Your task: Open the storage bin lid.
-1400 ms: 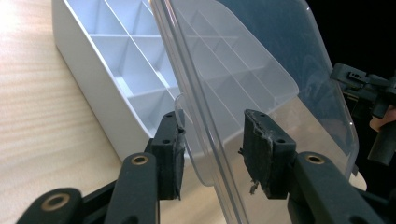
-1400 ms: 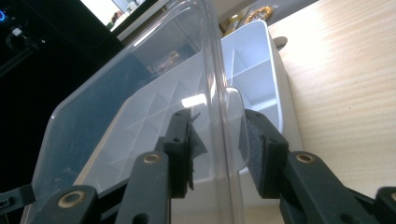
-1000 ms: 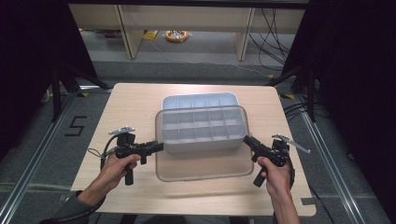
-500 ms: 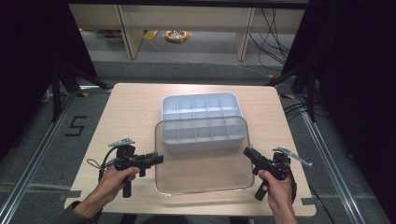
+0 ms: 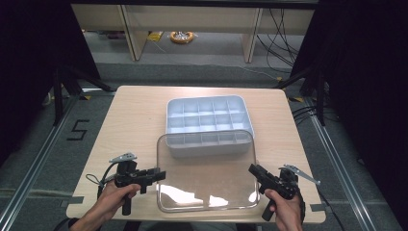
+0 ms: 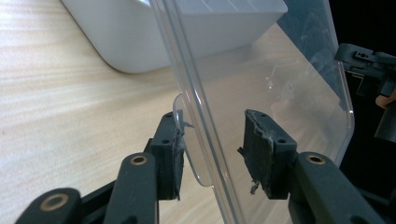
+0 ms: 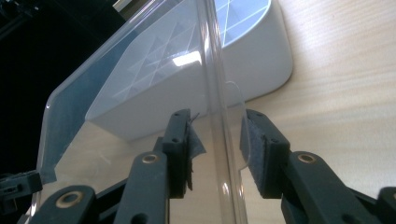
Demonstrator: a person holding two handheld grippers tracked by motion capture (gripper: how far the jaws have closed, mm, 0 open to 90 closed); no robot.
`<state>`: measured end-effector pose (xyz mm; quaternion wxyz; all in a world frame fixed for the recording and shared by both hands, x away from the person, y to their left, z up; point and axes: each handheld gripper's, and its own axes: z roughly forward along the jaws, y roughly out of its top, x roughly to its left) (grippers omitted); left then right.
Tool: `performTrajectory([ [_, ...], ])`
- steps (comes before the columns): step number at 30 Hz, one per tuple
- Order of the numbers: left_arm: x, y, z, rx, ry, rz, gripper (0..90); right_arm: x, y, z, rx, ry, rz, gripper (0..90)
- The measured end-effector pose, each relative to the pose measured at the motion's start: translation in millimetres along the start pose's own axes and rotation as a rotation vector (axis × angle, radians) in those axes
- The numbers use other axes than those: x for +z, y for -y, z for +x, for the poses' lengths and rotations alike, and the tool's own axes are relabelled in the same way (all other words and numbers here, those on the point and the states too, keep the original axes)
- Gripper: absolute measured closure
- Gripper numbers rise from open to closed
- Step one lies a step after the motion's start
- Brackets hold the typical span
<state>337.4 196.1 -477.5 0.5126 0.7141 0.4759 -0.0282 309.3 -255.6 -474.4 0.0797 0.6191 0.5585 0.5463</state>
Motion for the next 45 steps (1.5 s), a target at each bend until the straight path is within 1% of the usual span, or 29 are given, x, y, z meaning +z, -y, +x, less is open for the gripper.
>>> performTrajectory([
  [2,0.0,1.7,-0.1,0.005,0.002,0.002,57.6,-0.9,1.6,-0.9,-0.011,-0.013,-0.007,64.1],
  [3,-0.1,3.5,-0.3,0.006,0.002,0.006,57.4,-2.4,3.1,0.4,-0.006,0.015,0.006,64.1],
  [4,-0.2,5.1,-0.8,-0.003,0.004,0.007,57.4,-4.1,5.1,1.8,0.018,0.003,0.005,64.1],
  [5,-0.7,6.5,-0.6,0.004,0.004,0.011,57.4,-5.5,7.9,0.3,-0.005,-0.011,-0.004,64.2],
  [6,-1.0,7.4,-1.5,0.001,-0.001,0.011,57.4,-7.0,8.8,0.3,-0.012,0.006,0.006,64.2],
  [7,-1.3,8.3,-1.7,0.003,0.005,0.012,57.5,-7.8,9.9,0.6,-0.015,0.004,0.003,64.2],
  [9,-2.2,9.9,-2.3,0.004,0.003,0.013,57.5,-9.4,10.8,1.2,-0.014,-0.001,0.007,64.2],
  [10,-2.4,10.8,-2.4,0.006,0.005,0.014,57.6,-11.0,13.7,1.0,-0.015,-0.019,0.001,64.2],
  [11,-2.3,12.9,-3.7,0.000,-0.004,0.008,57.6,-12.0,15.1,1.4,-0.009,-0.003,0.002,64.3],
  [12,-2.3,12.9,-3.7,0.000,-0.004,0.008,57.6,-12.0,15.1,1.4,-0.009,-0.003,0.002,64.3],
  [14,-2.6,14.9,-2.7,-0.001,0.005,0.023,57.5,-14.6,18.3,1.7,-0.008,0.011,0.018,64.4],
  [16,-2.8,15.6,-2.1,0.007,0.006,0.028,57.5,-15.4,19.5,1.8,-0.007,0.006,0.018,64.3],
  [17,-2.6,16.3,-2.4,0.008,0.004,0.028,57.5,-15.4,20.9,0.8,-0.012,-0.011,0.014,64.3],
  [20,-1.8,18.3,-2.4,0.005,0.004,0.031,57.5,-16.2,23.9,-1.3,-0.028,-0.014,0.015,64.3],
  [21,-1.1,19.4,-2.1,0.003,0.007,0.033,57.5,-17.3,24.5,0.2,-0.013,0.001,0.026,64.3],
  [23,0.1,21.0,-1.1,0.000,0.005,0.042,57.5,-16.7,27.4,-2.2,-0.027,0.006,0.032,64.2],
  [24,1.1,22.8,-0.7,0.002,0.002,0.053,57.5,-17.6,28.1,-1.3,-0.014,0.022,0.045,64.0],
  [25,1.1,22.8,-0.7,0.002,0.002,0.053,57.5,-16.5,29.5,-3.1,-0.017,-0.004,0.042,63.9],
  [26,1.8,23.7,-0.2,-0.002,0.003,0.057,57.6,-15.7,30.1,-4.8,-0.023,0.012,0.049,63.8],
  [28,1.9,23.9,0.3,-0.002,0.002,0.060,57.5,-17.3,30.6,-4.0,-0.010,0.019,0.064,63.7],
  [29,2.4,24.7,1.1,0.000,0.000,0.067,57.6,-15.7,31.7,-5.8,-0.026,0.012,0.057,63.7],
  [30,3.1,25.4,1.6,0.002,0.001,0.072,57.5,-15.5,32.1,-5.5,-0.023,0.022,0.063,63.6],
  [31,3.5,26.2,2.2,0.002,0.001,0.082,57.5,-16.0,32.7,-2.4,0.014,0.028,0.075,63.6],
  [36,6.3,29.3,2.2,-0.002,0.001,0.104,57.3,-15.6,34.0,-4.4,0.006,0.024,0.077,63.3],
  [37,6.9,29.9,2.2,-0.003,0.004,0.106,57.2,-16.1,33.3,-6.9,-0.032,0.046,0.081,63.3],
  [38,7.5,30.7,2.3,-0.006,0.005,0.113,57.2,-15.7,34.2,-8.4,-0.038,0.045,0.079,63.1],
  [43,8.9,32.0,4.0,-0.013,0.007,0.128,57.0,-16.2,35.3,-7.8,-0.014,0.062,0.108,62.8],
  [44,9.0,32.1,4.2,-0.013,0.007,0.129,56.8,-15.6,36.1,-8.8,-0.014,0.043,0.110,62.6],
  [45,9.5,32.2,4.6,-0.015,0.009,0.131,56.9,-13.2,37.6,-9.8,-0.011,0.048,0.107,62.4],
])
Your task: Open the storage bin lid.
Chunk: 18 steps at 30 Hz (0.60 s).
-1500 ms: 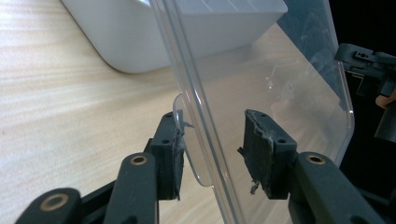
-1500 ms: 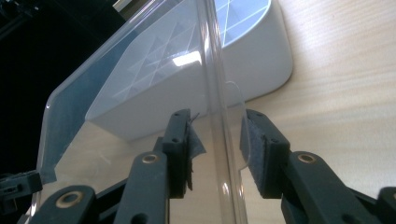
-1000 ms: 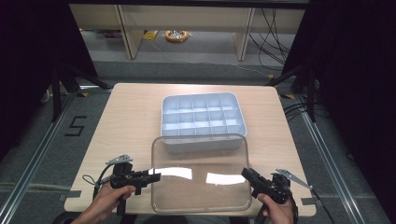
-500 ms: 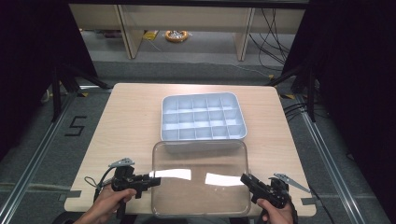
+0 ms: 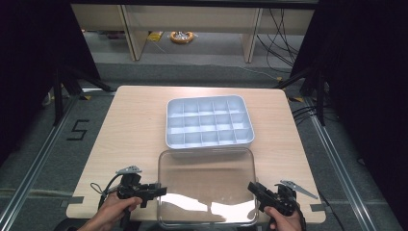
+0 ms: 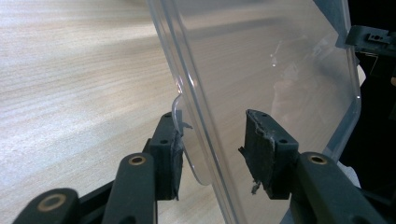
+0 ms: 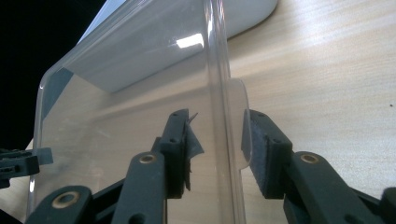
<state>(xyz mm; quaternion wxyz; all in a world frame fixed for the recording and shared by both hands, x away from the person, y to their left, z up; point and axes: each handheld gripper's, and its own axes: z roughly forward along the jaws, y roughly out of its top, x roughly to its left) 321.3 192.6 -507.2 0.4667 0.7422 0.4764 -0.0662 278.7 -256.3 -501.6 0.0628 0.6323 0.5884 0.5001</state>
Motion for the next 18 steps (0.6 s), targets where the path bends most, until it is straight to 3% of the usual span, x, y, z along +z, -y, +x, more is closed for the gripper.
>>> performTrajectory([
  [2,0.3,0.0,0.2,-0.001,-0.001,0.004,56.8,1.4,0.6,-0.6,-0.003,-0.003,-0.004,62.4],
  [3,0.9,0.3,0.5,-0.001,0.000,0.010,56.7,-0.3,1.0,4.6,0.088,-0.022,0.031,62.2],
  [4,0.9,0.3,0.5,-0.001,0.000,0.010,56.5,-0.3,1.0,4.6,0.088,-0.022,0.031,62.2],
  [5,1.6,0.8,0.0,0.007,-0.005,0.011,56.3,3.7,0.7,-7.3,-0.057,-0.006,-0.008,62.0],
  [6,1.6,0.8,0.0,0.007,-0.005,0.011,56.1,2.0,2.1,-0.1,0.049,0.000,0.029,61.8],
  [11,3.2,0.9,0.5,0.012,-0.011,0.022,55.7,3.7,2.8,-2.0,0.050,-0.007,0.042,61.3],
  [12,3.6,1.0,1.2,0.011,-0.012,0.025,55.5,4.0,3.7,1.2,0.096,0.006,0.049,61.3],
  [13,3.9,1.0,1.6,0.008,-0.012,0.026,55.2,5.1,3.9,-0.5,0.073,0.007,0.050,61.2],
  [18,5.5,1.1,3.8,-0.011,-0.016,0.036,54.7,8.1,4.1,-1.7,0.059,0.014,0.061,60.9],
])
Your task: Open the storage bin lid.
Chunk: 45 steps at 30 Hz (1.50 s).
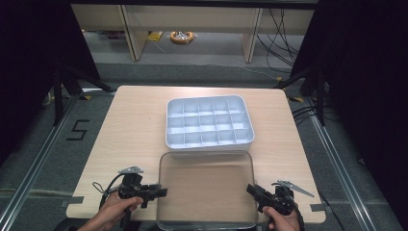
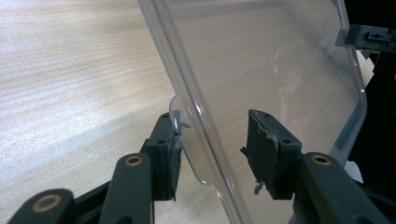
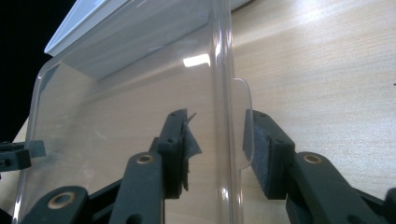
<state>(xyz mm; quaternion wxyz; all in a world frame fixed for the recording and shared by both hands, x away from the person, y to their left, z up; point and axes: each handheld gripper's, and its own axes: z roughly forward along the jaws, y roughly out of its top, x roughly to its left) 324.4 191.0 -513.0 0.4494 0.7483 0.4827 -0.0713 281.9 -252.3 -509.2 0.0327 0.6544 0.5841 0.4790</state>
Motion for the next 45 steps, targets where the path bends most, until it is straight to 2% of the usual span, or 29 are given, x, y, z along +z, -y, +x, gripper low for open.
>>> performTrajectory([
  [1,0.2,-0.1,0.3,0.000,-0.001,0.004,54.5,-2.2,0.1,4.7,0.070,0.002,0.030,60.9],
  [2,0.9,-0.3,0.8,-0.006,-0.002,0.007,54.3,-0.4,-0.6,1.0,0.022,0.000,0.015,60.8],
  [3,0.9,-0.3,0.8,-0.006,-0.002,0.007,54.3,-0.4,-0.6,1.0,0.022,0.000,0.015,60.8],
  [4,1.5,-0.4,1.5,-0.008,-0.002,0.008,54.3,1.2,-1.3,-1.5,-0.007,0.005,0.008,60.7],
  [9,3.0,-1.3,2.4,-0.018,0.000,0.012,54.3,3.3,-2.2,-0.1,0.035,0.007,0.033,60.2],
  [10,3.4,-1.4,2.4,-0.021,0.000,0.013,54.3,5.3,-2.4,-3.6,-0.010,0.018,0.022,60.1],
  [13,3.9,-2.2,3.6,-0.019,0.002,0.020,54.2,6.3,-2.8,-3.8,-0.013,0.022,0.018,60.0],
  [15,5.1,-2.4,4.1,-0.026,-0.003,0.021,53.9,6.8,-3.0,-2.0,0.027,0.021,0.025,59.5],
  [17,5.8,-2.8,5.7,-0.033,0.002,0.027,54.0,7.3,-3.2,-2.9,0.023,0.027,0.034,59.3],
  [18,5.7,-3.3,5.9,-0.030,-0.001,0.028,54.0,6.2,-3.5,3.1,0.103,0.032,0.074,59.1],
  [20,5.6,-3.9,6.5,-0.025,-0.013,0.021,53.9,8.8,-3.6,-3.5,0.011,0.030,0.034,59.1],
  [21,5.7,-4.2,6.4,-0.031,-0.021,0.015,54.5,9.3,-3.8,-3.5,0.003,0.034,0.034,59.0],
  [24,5.3,-5.4,7.6,-0.017,-0.038,0.013,55.5,8.6,-3.6,-1.0,0.044,0.039,0.055,58.9],
  [26,6.1,-6.8,7.7,-0.009,-0.046,0.011,55.6,11.0,-3.8,-4.3,-0.002,0.047,0.041,58.4],
  [27,6.6,-7.0,7.4,-0.007,-0.053,0.007,55.5,10.4,-3.4,-1.0,0.030,0.041,0.047,58.1],
  [29,6.7,-7.6,7.8,-0.004,-0.052,0.010,55.6,10.3,-3.4,-1.3,0.022,0.043,0.053,57.9],
  [30,7.0,-8.1,7.9,-0.005,-0.054,0.009,55.7,12.1,-3.7,-2.9,-0.012,0.064,0.042,57.3],
  [32,7.9,-9.0,8.0,-0.008,-0.057,0.005,55.8,11.6,-3.4,-0.3,0.009,0.054,0.044,56.7],
  [33,8.0,-9.1,7.9,-0.007,-0.058,0.005,55.6,12.6,-3.7,-1.4,-0.024,0.070,0.041,55.7],
  [35,8.3,-9.2,7.8,-0.009,-0.058,0.004,55.5,13.6,-4.1,-1.7,-0.031,0.074,0.047,54.7],
  [36,8.7,-9.4,7.0,-0.025,-0.054,-0.004,52.5,14.6,-4.2,0.4,0.003,0.066,0.036,49.8],
  [37,8.7,-9.4,7.0,-0.025,-0.054,-0.004,48.6,14.6,-4.2,0.4,0.003,0.066,0.036,49.8],
  [38,8.4,-9.8,6.2,-0.033,-0.055,-0.004,43.1,11.5,-6.5,-1.2,-0.036,0.071,0.031,48.1],
  [39,7.5,-10.4,5.6,-0.030,-0.062,-0.005,43.1,11.5,-6.5,-1.2,-0.036,0.071,0.031,48.1],
  [40,6.2,-11.0,5.1,-0.033,-0.081,-0.014,38.8,9.2,-7.7,-0.3,-0.036,0.083,0.019,46.9],
  [41,3.9,-11.9,5.0,-0.026,-0.094,-0.038,35.6,7.7,-8.7,1.3,0.001,0.072,0.003,44.4],
  [42,-0.9,-13.5,5.6,-0.018,-0.101,-0.061,35.2,6.9,-10.4,-2.2,-0.034,0.078,-0.015,44.0],
  [43,-8.2,-15.3,6.4,-0.006,-0.104,-0.093,34.7,2.7,-10.9,0.9,0.015,0.080,-0.018,43.8],
  [45,-10.8,-15.6,6.6,-0.008,-0.112,-0.114,33.7,0.0,-12.3,-1.5,-0.001,0.067,-0.027,43.0],
])
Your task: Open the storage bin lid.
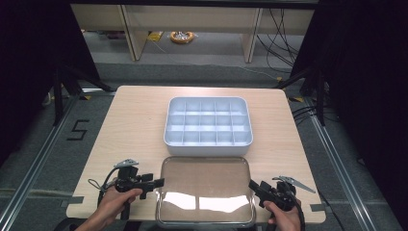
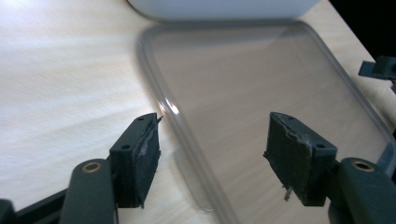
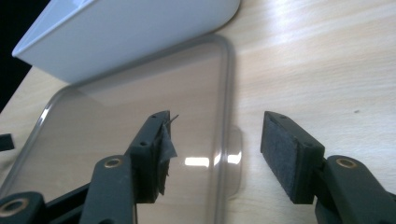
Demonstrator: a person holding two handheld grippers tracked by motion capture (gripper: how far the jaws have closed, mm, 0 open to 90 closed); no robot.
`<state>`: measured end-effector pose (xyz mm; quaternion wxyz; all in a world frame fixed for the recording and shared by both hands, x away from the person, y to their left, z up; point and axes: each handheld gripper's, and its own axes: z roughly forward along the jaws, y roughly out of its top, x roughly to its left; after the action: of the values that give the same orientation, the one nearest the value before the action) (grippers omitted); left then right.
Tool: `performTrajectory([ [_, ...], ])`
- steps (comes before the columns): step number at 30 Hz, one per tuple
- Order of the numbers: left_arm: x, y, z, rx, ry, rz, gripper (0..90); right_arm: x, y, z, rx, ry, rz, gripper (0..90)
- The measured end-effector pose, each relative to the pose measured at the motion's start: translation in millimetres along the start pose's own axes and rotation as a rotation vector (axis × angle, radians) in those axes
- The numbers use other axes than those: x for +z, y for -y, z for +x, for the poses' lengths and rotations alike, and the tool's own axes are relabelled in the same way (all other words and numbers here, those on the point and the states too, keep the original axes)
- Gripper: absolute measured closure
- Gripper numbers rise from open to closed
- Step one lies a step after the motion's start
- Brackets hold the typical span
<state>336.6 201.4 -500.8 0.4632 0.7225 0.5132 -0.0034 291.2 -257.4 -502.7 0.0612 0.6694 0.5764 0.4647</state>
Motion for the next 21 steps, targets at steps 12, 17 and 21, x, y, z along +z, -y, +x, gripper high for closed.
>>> performTrajectory([
  [12,-3.7,0.5,0.0,0.028,0.020,-0.001,30.3,-5.9,-2.9,6.0,-0.057,0.011,-0.043,37.6],
  [17,-7.0,-0.4,-1.6,0.092,0.040,0.017,25.9,-8.0,-2.3,8.5,-0.114,0.020,-0.070,34.7],
  [21,-8.0,0.4,-1.7,0.094,0.054,0.002,22.2,-11.4,-1.1,15.5,-0.171,0.021,-0.083,31.4],
])
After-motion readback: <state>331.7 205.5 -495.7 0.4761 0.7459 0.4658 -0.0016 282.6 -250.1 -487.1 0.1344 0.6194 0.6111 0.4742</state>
